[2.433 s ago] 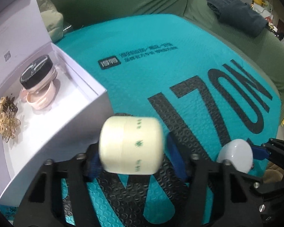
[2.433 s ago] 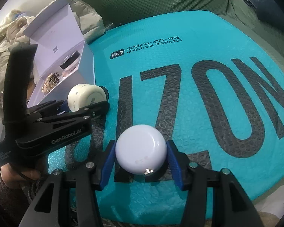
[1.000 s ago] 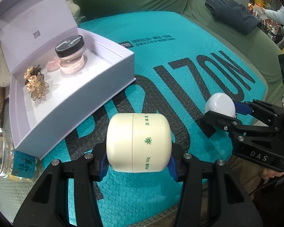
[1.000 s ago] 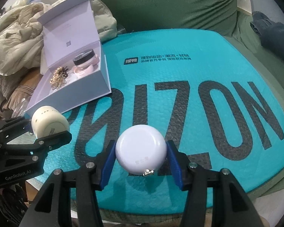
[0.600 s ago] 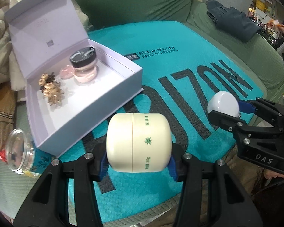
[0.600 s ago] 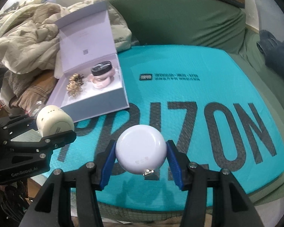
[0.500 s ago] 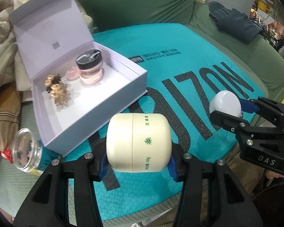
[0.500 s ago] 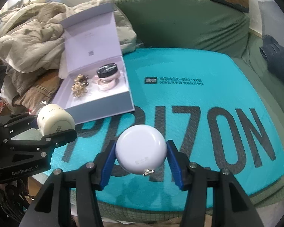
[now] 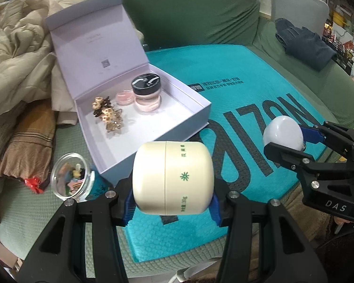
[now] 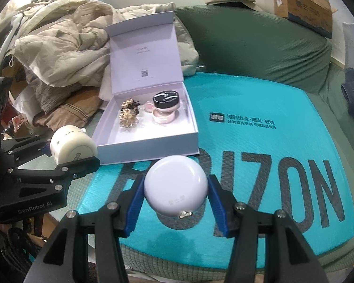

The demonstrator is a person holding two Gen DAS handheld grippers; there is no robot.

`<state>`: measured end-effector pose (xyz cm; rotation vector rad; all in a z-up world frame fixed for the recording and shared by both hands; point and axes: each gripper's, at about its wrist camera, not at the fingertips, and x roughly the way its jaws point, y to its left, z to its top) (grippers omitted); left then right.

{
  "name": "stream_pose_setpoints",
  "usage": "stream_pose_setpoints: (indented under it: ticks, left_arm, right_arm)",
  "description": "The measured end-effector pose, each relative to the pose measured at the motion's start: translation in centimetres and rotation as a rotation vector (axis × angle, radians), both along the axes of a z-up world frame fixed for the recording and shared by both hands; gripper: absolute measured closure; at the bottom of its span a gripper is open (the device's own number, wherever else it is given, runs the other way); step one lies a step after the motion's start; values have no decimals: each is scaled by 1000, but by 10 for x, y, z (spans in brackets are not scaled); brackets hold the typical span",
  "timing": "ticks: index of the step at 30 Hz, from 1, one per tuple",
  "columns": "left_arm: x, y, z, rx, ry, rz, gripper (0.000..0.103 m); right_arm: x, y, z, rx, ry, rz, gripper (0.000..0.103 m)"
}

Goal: Organize objects
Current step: 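Lift the cream jar and white case and carry both over the white box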

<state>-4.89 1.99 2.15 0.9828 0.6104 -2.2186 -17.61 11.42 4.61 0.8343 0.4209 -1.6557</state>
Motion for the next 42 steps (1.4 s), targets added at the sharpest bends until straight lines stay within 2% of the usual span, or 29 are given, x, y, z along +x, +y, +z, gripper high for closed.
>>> stream_pose_setpoints:
  ticks: [9, 25, 42]
  left_arm:
    - [15, -7, 6, -9, 8, 24, 55]
    - [2, -44, 0, -5, 2, 13, 55]
    - [-9, -101, -27, 19, -33, 17, 55]
  right_arm:
    - [10, -14, 10, 0, 16, 39, 49]
    - [-7, -66, 13, 23, 22, 90, 49]
    - [-17, -135, -8, 59, -18, 147, 49]
